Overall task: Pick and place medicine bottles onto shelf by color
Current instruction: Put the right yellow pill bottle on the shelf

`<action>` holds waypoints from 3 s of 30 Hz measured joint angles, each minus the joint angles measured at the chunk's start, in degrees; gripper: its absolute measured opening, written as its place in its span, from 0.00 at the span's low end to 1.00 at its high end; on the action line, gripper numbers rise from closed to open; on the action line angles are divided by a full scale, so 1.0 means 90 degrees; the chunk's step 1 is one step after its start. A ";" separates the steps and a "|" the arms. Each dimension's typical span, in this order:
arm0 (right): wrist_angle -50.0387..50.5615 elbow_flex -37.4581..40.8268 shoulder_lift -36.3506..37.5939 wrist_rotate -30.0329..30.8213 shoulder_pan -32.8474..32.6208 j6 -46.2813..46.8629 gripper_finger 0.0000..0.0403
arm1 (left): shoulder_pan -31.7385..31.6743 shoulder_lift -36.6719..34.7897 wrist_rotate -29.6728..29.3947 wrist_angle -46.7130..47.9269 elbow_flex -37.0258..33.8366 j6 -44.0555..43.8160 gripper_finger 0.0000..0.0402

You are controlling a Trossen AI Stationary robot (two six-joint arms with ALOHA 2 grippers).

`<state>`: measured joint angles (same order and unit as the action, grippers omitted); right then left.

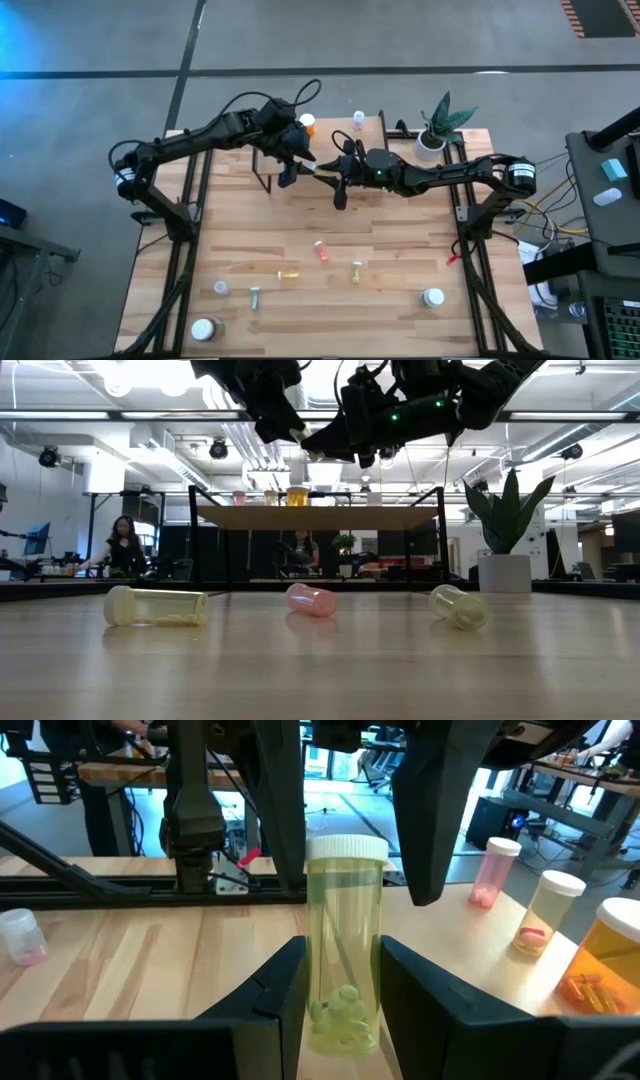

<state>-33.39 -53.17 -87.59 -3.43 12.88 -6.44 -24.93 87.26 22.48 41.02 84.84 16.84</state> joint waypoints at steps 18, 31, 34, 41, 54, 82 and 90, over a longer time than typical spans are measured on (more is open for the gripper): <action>0.0000 0.0000 0.0000 0.0032 0.0002 0.0000 0.26 | 0.0002 0.0000 0.0000 0.0007 -0.0002 -0.0007 0.26; 0.0010 0.0000 0.0012 0.0040 0.0000 0.0056 0.36 | 0.0000 0.0002 -0.0041 -0.0003 -0.0002 -0.0010 0.26; 0.0050 0.0000 0.0021 0.0035 0.0000 0.0056 0.42 | -0.0002 0.0002 -0.0060 0.0001 -0.0002 -0.0010 0.26; 0.0727 0.0000 0.0230 0.0671 -0.0002 -0.0111 0.56 | -0.0020 -0.0010 -0.0308 0.0120 0.0160 -0.0001 0.26; 0.2547 0.0000 0.1713 0.1637 0.0005 -0.0291 0.64 | -0.0164 0.0034 -0.0627 0.0629 0.1059 0.0096 0.26; 0.3626 0.0000 0.2509 0.1730 0.0000 -0.0141 0.62 | -0.1163 0.2431 -0.0784 0.2615 0.4356 0.0553 0.26; 0.3638 0.0000 0.2509 0.1733 0.0000 -0.0141 0.62 | -0.1166 0.3105 -0.1056 0.3245 0.5244 0.0678 0.26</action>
<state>-0.64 -53.17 -65.01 12.16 12.88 -7.70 -35.42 115.21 12.98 70.22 132.04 22.94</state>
